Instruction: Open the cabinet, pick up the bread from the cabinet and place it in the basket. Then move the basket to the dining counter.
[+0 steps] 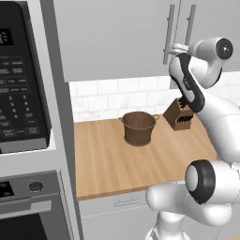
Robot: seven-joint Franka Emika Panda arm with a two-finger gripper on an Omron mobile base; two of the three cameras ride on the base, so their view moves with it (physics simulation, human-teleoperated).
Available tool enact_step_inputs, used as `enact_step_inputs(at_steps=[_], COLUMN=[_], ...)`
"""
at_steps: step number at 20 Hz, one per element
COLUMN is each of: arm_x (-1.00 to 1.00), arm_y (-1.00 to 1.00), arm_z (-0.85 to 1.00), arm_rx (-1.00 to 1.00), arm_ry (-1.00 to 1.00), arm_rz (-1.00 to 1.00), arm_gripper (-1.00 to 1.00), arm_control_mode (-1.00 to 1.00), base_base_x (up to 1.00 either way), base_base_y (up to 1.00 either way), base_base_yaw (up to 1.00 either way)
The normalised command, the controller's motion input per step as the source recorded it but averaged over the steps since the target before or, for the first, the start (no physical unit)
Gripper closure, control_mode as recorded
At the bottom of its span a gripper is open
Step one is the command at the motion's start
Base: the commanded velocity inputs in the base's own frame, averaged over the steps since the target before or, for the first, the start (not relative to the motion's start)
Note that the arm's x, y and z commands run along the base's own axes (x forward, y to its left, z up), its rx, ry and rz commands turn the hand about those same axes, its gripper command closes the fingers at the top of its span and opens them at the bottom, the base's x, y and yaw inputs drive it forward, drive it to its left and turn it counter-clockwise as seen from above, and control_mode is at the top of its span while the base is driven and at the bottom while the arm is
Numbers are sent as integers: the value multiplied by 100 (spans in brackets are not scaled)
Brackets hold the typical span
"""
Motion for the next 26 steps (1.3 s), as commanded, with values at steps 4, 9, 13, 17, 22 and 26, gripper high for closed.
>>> enact_step_inputs(at_steps=[4, 9, 13, 17, 22, 26], arm_x=[-60, -98, -100, -100, -100, -98], arm_y=[-12, -22, -25, -12, 4, 88], arm_z=[2, 10, 14, 8, 0, 0], arm_rx=[0, 0, 0, 0, -3, -32], arm_ry=[0, 0, 0, 2, 11, 18], arm_rz=[0, 0, 0, 0, 1, 0], arm_gripper=[100, 100, 100, 100, -100, -100], arm_control_mode=[-100, -100, -100, -100, -100, -100], base_base_x=[0, 0, 0, 0, 0, 0], base_base_y=[0, 0, 0, 0, 0, 0], base_base_yaw=[0, 0, 0, 0, 0, 0])
